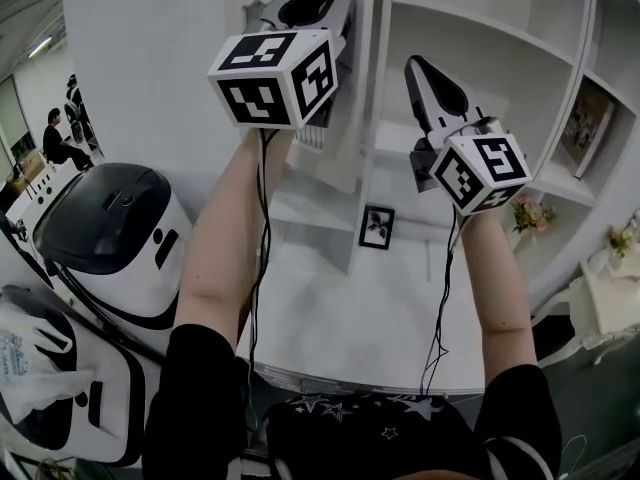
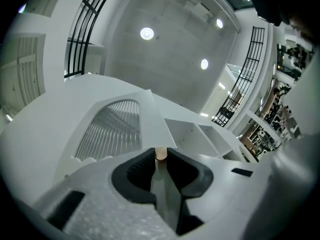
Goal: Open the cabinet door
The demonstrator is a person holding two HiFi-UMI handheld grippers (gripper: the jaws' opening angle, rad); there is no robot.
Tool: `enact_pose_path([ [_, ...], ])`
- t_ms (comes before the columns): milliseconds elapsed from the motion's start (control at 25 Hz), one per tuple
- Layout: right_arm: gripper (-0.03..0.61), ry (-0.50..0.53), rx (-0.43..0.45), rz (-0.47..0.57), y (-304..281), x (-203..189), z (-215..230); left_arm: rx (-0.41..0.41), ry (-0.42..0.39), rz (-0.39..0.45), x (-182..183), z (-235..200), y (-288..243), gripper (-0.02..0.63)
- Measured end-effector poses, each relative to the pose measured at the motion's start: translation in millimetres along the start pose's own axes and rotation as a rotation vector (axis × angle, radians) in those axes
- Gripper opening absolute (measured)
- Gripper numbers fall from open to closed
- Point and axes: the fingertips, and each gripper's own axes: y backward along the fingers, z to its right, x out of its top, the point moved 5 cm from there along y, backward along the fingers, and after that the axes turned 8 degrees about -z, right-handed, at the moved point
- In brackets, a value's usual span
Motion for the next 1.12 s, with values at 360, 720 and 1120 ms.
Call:
enact_pose_path([
  [360,0.006,-0.028,-0.041,-0.013,-8,7,-33,-0.116,0.103,0.048,23,-18,44,0.078],
  [720,0.006,0.018,-0.035,-0.018,-32,10,-83,-0.193,0.178,0.086,47,-49,93,0.084],
  [1120,0.006,-0.002,0.033,0.017,-76,11,-157,-0.170,0.095,0.107,69,-105,156,0.098],
])
